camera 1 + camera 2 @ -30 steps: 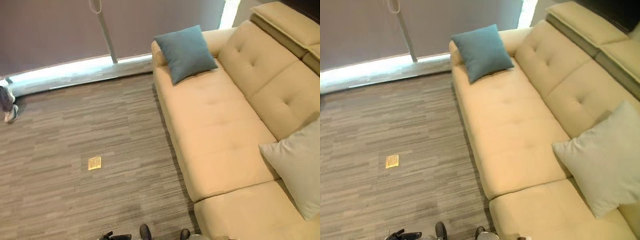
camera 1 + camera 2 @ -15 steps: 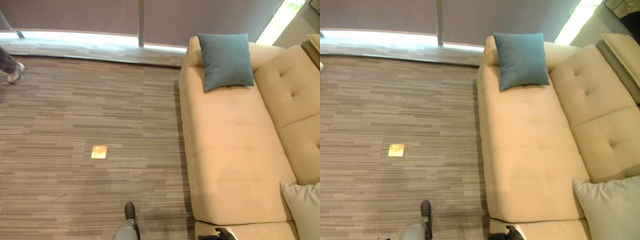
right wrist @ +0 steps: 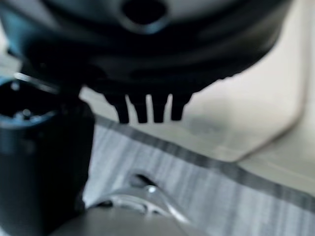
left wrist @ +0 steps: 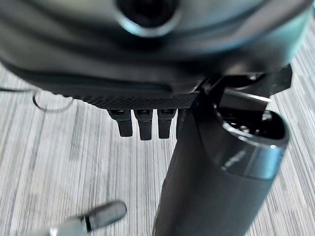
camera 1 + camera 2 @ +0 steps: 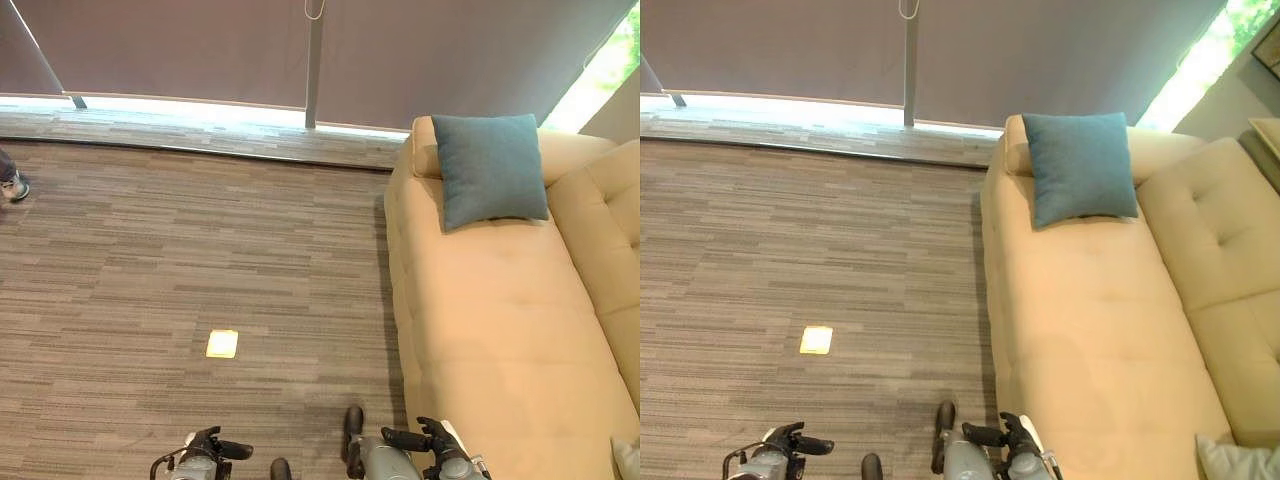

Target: Pick up all the scattered cushions and arrange them neatly on the sofa.

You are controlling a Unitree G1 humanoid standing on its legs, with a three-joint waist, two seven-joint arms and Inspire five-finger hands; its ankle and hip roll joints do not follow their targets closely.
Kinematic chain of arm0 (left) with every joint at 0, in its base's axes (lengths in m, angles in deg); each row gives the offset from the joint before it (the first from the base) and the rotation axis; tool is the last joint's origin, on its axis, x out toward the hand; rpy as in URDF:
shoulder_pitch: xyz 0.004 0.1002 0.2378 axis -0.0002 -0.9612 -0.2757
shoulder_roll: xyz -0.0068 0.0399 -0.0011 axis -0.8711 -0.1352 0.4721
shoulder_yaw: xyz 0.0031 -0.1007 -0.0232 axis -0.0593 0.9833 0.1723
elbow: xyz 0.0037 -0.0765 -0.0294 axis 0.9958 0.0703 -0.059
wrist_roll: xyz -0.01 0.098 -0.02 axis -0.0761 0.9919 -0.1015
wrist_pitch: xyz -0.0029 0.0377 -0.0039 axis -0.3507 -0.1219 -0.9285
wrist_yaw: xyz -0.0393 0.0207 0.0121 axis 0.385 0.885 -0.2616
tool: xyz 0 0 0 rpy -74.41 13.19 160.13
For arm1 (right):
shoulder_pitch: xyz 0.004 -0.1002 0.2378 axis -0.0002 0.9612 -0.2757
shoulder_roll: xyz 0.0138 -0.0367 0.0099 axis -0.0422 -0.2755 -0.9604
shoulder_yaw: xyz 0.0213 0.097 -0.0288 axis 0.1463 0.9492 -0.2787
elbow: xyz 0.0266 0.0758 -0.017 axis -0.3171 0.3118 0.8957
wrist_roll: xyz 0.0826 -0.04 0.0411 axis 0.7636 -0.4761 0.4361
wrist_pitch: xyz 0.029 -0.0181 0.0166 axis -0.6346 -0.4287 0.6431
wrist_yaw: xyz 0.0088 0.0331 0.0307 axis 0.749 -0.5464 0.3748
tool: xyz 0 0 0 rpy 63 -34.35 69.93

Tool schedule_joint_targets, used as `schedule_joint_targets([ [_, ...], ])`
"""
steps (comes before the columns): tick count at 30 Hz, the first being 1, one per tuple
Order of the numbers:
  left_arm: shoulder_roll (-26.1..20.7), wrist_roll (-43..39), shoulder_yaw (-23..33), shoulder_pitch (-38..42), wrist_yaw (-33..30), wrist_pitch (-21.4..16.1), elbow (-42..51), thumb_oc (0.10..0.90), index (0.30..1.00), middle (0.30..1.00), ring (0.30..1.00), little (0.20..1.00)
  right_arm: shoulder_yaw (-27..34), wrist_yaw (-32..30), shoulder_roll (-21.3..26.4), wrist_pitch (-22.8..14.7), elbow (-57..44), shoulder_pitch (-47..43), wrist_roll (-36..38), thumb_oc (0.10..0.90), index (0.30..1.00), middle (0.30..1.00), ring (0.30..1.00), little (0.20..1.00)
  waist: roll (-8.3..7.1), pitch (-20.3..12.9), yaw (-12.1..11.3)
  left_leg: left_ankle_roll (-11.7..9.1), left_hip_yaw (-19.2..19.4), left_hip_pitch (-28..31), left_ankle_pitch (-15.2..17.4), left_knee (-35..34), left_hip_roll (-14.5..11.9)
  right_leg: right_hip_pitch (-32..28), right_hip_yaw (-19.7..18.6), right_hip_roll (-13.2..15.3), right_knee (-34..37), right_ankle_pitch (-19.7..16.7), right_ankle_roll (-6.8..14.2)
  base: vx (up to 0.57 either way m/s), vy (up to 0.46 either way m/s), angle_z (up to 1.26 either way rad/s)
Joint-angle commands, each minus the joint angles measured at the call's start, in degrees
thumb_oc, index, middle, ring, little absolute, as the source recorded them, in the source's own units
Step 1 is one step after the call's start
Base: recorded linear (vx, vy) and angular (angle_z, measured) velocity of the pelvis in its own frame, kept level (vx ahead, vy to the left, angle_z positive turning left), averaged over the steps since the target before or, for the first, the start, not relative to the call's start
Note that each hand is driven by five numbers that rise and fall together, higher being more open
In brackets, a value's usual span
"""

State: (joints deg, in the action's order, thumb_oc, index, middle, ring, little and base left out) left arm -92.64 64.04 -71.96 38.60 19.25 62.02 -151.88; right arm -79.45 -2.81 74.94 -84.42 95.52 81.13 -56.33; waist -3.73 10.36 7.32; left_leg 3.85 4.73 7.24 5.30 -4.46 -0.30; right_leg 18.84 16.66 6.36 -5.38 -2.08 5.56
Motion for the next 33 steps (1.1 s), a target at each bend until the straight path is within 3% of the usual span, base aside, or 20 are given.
schedule_joint_targets([
  [1, -0.23, 3.75, -0.66, -1.77, 0.80, 0.39, -1.66, 0.800, 0.900, 0.900, 0.900, 0.900, -0.79, -1.35, 1.62, 2.74, 4.11, 4.19, -0.47, 0.800, 0.900, 0.900, 0.900, 0.900, -0.92, 0.94, 3.38, -3.29, 2.07, -0.28, 7.19, 6.19, 4.53, -1.07, -3.10, -0.91, 2.67, -1.48, 2.50, 0.39, 0.008, 0.46],
  [6, 0.78, 6.68, -1.49, -3.03, 1.66, 0.61, -2.83, 0.800, 0.900, 0.900, 0.900, 0.900, -1.51, -0.96, 2.53, 2.95, 4.15, 4.71, -2.98, 0.800, 0.900, 0.900, 0.900, 0.900, -0.07, -0.07, 3.96, -4.21, 0.31, 4.77, 9.06, 6.10, 4.97, -0.41, 2.83, -1.29, 4.68, -3.77, 2.62, 0.40, -0.055, 0.51],
  [9, 1.01, 8.00, -1.69, -3.96, 2.05, 0.75, -3.39, 0.800, 0.900, 0.900, 0.900, 0.900, -1.97, -0.41, 3.05, 2.84, 4.55, 5.43, -3.24, 0.800, 0.900, 0.900, 0.900, 0.900, 0.82, -1.73, 4.48, -4.79, -0.23, 7.68, 10.37, 6.31, 4.36, -2.18, 1.58, -1.81, 3.47, -2.80, 0.71, 0.47, -0.106, 0.36],
  [10, 1.12, 8.46, -1.89, -4.17, 1.99, 0.88, -3.67, 0.800, 0.900, 0.900, 0.900, 0.900, -2.18, -0.51, 3.33, 2.57, 4.65, 5.24, -3.28, 0.800, 0.900, 0.900, 0.900, 0.900, 1.65, -2.14, 4.76, -5.65, -0.21, 7.90, 9.25, 7.84, 3.49, -2.13, 1.12, -2.35, 1.98, -2.06, -0.15, 0.57, -0.147, 0.29],
  [11, 1.47, 8.70, -2.17, -4.46, 1.85, 0.86, -3.85, 0.800, 0.900, 0.900, 0.900, 0.900, -2.18, -0.56, 3.83, 2.40, 4.65, 4.94, -3.35, 0.800, 0.900, 0.900, 0.900, 0.900, 2.98, -2.49, 5.10, -8.22, 1.07, 7.04, 5.23, 12.95, 1.68, -3.29, 1.08, -3.27, 0.10, 0.04, -1.69, 0.42, -0.095, 0.41],
  [12, 1.48, 8.70, -2.17, -4.46, 1.85, 0.86, -3.85, 0.800, 0.900, 0.900, 0.900, 0.900, -2.18, -0.56, 3.84, 2.40, 4.65, 4.94, -3.35, 0.800, 0.900, 0.900, 0.900, 0.900, 3.00, -2.51, 5.11, -8.23, 1.07, 7.01, 5.26, 12.99, 1.66, -3.28, 1.09, -3.28, 0.09, 0.06, -1.70, 0.38, -0.097, 0.35],
  [13, 1.72, 8.65, -2.35, -4.74, 1.79, 0.73, -3.61, 0.800, 0.900, 0.900, 0.900, 0.900, -2.13, -0.63, 4.14, 2.17, 4.57, 4.69, -2.97, 0.800, 0.900, 0.900, 0.900, 0.900, 3.32, -2.50, 5.20, -10.37, 2.41, 4.88, 0.78, 19.30, 0.23, -4.78, 0.82, -3.91, -0.13, 1.06, -2.82, 0.29, -0.152, 0.10],
  [14, 1.66, 7.35, -2.34, -4.35, 1.02, 0.65, -1.86, 0.800, 0.900, 0.900, 0.900, 0.900, -2.16, -1.15, 4.95, 1.50, 3.49, 3.66, -1.52, 0.800, 0.900, 0.900, 0.900, 0.900, 1.83, -1.02, 3.95, -13.33, 1.80, -4.76, -7.08, 39.10, -0.18, -7.55, -1.89, -4.68, 0.00, 2.18, -5.03, 0.28, -0.153, -0.17],
  [15, 1.62, 7.34, -2.33, -4.35, 1.03, 0.66, -1.86, 0.800, 0.900, 0.900, 0.900, 0.900, -2.16, -1.15, 4.91, 1.50, 3.49, 3.65, -1.52, 0.800, 0.900, 0.900, 0.900, 0.900, 1.65, -1.26, 4.13, -13.28, 1.68, -5.08, -7.30, 39.03, 0.05, -7.29, -1.80, -4.41, 0.01, 2.11, -5.00, 0.25, -0.163, -0.38],
  [17, 1.60, 5.21, -2.42, -3.28, -0.23, 0.53, -0.29, 0.800, 0.900, 0.900, 0.900, 0.900, -2.19, -1.65, 5.57, 1.56, 3.19, 2.55, -0.36, 0.800, 0.900, 0.900, 0.900, 0.900, 0.13, 0.19, 2.29, -11.82, 3.36, -10.64, -6.51, 49.45, -0.30, -9.84, -3.63, -4.70, 0.01, 4.11, -6.36, 0.28, -0.131, -0.85],
  [18, 1.60, 4.01, -2.84, -2.55, -1.13, 0.32, 0.78, 0.800, 0.900, 0.900, 0.900, 0.900, -3.01, -1.88, 5.93, 1.80, 3.21, 2.37, -0.23, 0.800, 0.900, 0.900, 0.900, 0.900, -0.74, 1.04, 0.68, -9.29, 5.81, -15.33, -2.81, 52.12, -1.75, -12.06, -5.35, -4.98, -0.45, 5.94, -6.94, 0.42, -0.108, -0.85],
  [20, 1.97, 4.02, -3.80, -2.39, -1.16, -0.10, 1.57, 0.800, 0.900, 0.900, 0.900, 0.900, -3.25, -1.99, 5.86, 1.72, 2.99, 2.60, 0.27, 0.800, 0.900, 0.900, 0.900, 0.900, -1.27, 0.95, -0.68, -7.22, 6.62, -20.05, 0.14, 47.27, -2.17, -14.46, -7.30, -5.08, -0.22, 7.43, -6.50, 0.40, -0.008, -0.37],
  [22, 2.27, 5.25, -4.95, -2.50, -1.24, -0.27, 1.70, 0.800, 0.900, 0.900, 0.900, 0.900, -3.59, -2.14, 5.81, 1.65, 3.82, 2.82, -0.35, 0.800, 0.900, 0.900, 0.900, 0.900, -1.58, 0.76, -1.61, -5.63, 5.61, -22.07, 2.15, 36.23, -2.18, -16.35, -9.16, -5.17, 0.22, 8.86, -5.29, 0.32, 0.078, -0.50],
  [23, 2.28, 5.25, -4.96, -2.51, -1.24, -0.27, 1.70, 0.800, 0.900, 0.900, 0.900, 0.900, -3.58, -2.14, 5.82, 1.64, 3.83, 2.83, -0.35, 0.800, 0.900, 0.900, 0.900, 0.900, -1.60, 0.87, -1.70, -5.62, 5.69, -21.88, 2.18, 36.18, -2.18, -16.48, -9.23, -5.16, 0.22, 8.88, -5.27, 0.26, 0.096, -0.31],
  [25, 2.36, 5.72, -5.47, -2.51, -1.36, -0.33, 1.76, 0.800, 0.900, 0.900, 0.900, 0.900, -3.84, -2.25, 5.83, 1.62, 4.09, 2.89, -0.70, 0.800, 0.900, 0.900, 0.900, 0.900, -1.63, 0.90, -2.26, -5.58, 4.71, -22.41, 1.31, 28.89, -2.87, -17.64, -9.68, -5.04, 0.65, 9.40, -4.62, 0.36, 0.180, -0.35],
  [26, 2.59, 5.68, -6.33, -2.29, -2.12, -0.84, 1.25, 0.800, 0.900, 0.900, 0.900, 0.900, -4.92, -2.90, 5.61, 1.57, 5.80, 2.63, -2.23, 0.800, 0.900, 0.900, 0.900, 0.900, -0.97, 0.95, -4.89, -7.52, -4.57, -24.33, -7.37, 9.84, -5.97, -21.29, -12.86, -5.80, 1.36, 11.39, -3.65, 0.62, 0.319, -0.42],
  [29, 3.02, 5.62, -6.57, -2.04, -2.34, -0.75, 0.16, 0.800, 0.900, 0.900, 0.900, 0.900, -5.45, -3.43, 5.61, 1.81, 7.03, 2.68, -3.75, 0.800, 0.900, 0.900, 0.900, 0.900, -0.72, 0.80, -5.91, -9.13, -11.26, -25.99, -10.53, 5.32, -7.42, -23.74, -16.62, -4.77, 0.88, 12.62, -2.89, 0.55, 0.329, -0.84],
  [31, 3.25, 6.49, -6.55, -2.54, -2.13, -0.65, -0.84, 0.800, 0.900, 0.900, 0.900, 0.900, -5.12, -3.08, 5.50, 1.97, 7.51, 3.03, -4.29, 0.800, 0.900, 0.900, 0.900, 0.900, -0.25, 0.20, -6.03, -9.31, -11.56, -24.76, -10.94, 4.27, -7.73, -24.51, -17.76, -4.34, 0.21, 13.32, -2.47, 0.39, 0.329, -0.88],
  [32, 3.34, 7.48, -6.23, -3.35, -2.51, -0.40, -1.44, 0.800, 0.900, 0.900, 0.900, 0.900, -4.34, -2.43, 4.93, 1.96, 8.11, 3.54, -4.40, 0.800, 0.900, 0.900, 0.900, 0.900, -0.02, -0.87, -6.11, -9.69, -10.14, -23.95, -12.33, 5.32, -7.41, -25.45, -18.30, -2.60, -1.62, 13.35, -1.32, 0.40, 0.405, -0.79],
  [33, 3.13, 7.73, -5.63, -3.45, -2.25, -0.16, -1.77, 0.800, 0.900, 0.900, 0.900, 0.900, -3.82, -1.94, 4.77, 2.18, 8.15, 3.40, -4.15, 0.800, 0.900, 0.900, 0.900, 0.900, -0.13, -1.36, -6.12, -9.16, -9.80, -23.34, -11.39, 6.04, -6.64, -24.74, -19.11, -1.68, -3.36, 12.99, -0.73, 0.50, 0.519, -0.64],
])
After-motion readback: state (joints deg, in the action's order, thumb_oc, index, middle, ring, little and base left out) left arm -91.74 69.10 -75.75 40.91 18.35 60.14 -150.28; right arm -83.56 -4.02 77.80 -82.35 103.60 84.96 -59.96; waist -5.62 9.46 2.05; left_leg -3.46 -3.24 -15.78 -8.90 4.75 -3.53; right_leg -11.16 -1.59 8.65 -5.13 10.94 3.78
